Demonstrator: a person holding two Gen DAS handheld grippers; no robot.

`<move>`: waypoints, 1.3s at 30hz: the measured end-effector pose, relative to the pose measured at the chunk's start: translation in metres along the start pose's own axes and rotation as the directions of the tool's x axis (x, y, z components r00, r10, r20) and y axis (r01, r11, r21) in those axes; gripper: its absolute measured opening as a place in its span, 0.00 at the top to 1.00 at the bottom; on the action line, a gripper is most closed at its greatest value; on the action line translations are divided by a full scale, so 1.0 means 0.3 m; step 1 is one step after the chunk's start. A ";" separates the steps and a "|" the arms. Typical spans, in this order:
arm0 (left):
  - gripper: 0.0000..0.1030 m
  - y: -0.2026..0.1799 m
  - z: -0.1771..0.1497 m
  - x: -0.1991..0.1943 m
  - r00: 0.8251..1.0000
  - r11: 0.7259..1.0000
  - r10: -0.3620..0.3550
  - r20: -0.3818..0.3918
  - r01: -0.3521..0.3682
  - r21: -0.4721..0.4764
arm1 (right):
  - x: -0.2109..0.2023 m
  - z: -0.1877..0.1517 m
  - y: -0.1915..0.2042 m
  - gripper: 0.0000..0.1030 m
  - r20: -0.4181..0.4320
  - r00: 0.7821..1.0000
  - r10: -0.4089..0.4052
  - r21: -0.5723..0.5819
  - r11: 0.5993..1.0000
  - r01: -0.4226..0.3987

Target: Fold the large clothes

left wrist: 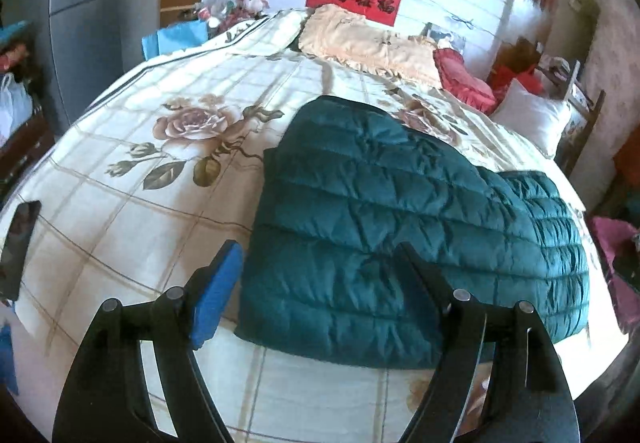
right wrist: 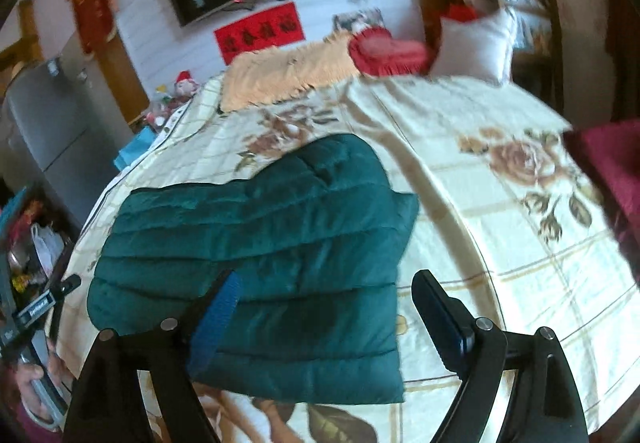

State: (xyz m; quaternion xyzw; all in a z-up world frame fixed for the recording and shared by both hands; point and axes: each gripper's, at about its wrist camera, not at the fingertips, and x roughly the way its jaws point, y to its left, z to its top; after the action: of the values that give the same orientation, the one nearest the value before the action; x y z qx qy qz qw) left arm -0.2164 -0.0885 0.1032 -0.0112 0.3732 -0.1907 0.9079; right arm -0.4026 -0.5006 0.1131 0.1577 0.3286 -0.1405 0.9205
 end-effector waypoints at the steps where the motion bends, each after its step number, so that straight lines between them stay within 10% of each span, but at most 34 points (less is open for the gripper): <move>1: 0.24 -0.017 -0.008 -0.007 1.000 1.000 0.017 0.006 -0.017 0.018 | -0.007 -0.008 0.029 0.17 0.011 1.000 0.001 -0.015 1.000 -0.001; 39: 0.24 -0.166 -0.115 -0.088 0.991 0.982 0.093 0.101 -0.108 0.154 | 0.017 -0.193 0.353 0.12 0.008 0.999 0.035 -0.161 0.986 -0.033</move>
State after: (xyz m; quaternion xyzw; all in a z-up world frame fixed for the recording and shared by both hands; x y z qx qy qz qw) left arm -0.2740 -0.1211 0.1042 0.0713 0.3142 -0.1731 0.9307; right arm -0.3929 -0.3829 0.0884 0.0878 0.3311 -0.0986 0.9343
